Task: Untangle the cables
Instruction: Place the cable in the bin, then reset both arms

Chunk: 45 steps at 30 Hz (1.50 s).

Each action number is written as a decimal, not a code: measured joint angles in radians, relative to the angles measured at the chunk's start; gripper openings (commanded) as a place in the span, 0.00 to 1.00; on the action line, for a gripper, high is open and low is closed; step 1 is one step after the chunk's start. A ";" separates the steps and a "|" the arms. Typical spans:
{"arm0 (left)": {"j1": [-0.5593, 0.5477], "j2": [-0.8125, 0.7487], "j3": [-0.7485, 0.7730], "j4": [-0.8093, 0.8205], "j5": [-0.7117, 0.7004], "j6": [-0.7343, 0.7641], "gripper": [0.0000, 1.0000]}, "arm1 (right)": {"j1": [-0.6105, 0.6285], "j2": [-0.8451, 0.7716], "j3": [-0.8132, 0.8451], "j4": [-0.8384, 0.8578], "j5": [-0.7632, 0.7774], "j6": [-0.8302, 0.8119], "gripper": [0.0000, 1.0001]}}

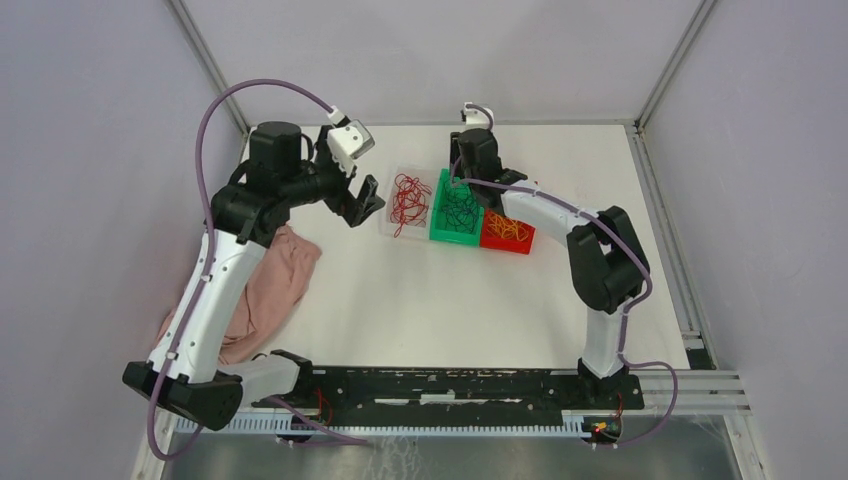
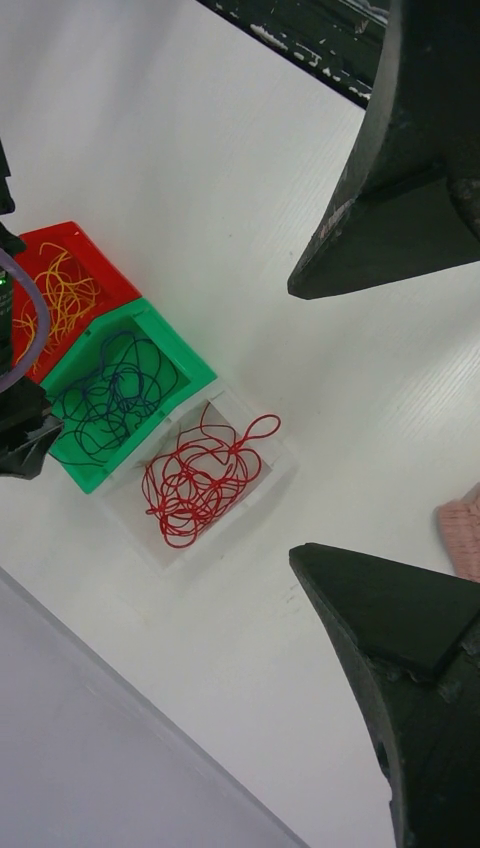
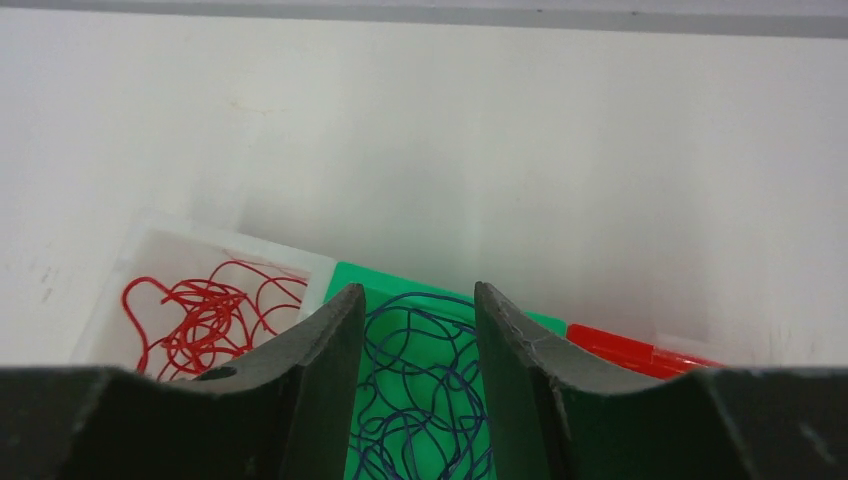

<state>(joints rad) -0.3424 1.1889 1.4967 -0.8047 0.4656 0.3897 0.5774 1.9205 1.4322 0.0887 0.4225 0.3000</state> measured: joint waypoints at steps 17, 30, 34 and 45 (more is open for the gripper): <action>0.203 0.103 -0.169 0.198 -0.010 -0.060 0.99 | -0.022 0.169 0.084 -0.226 -0.071 -0.014 0.56; 0.259 0.140 -0.365 0.410 -0.019 -0.100 0.99 | -0.026 -0.345 -0.070 -0.174 -0.064 -0.015 0.99; 0.278 0.173 -0.438 0.512 -0.033 -0.134 0.99 | -0.075 -0.566 -0.278 -0.116 0.086 -0.001 0.99; 0.371 0.240 -0.885 1.077 -0.090 -0.321 0.99 | -0.267 -0.697 -0.776 -0.012 0.552 -0.040 0.99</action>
<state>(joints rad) 0.0284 1.4284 0.6117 0.2726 0.3752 0.0689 0.3103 1.2232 0.6559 0.0765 0.9741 0.2596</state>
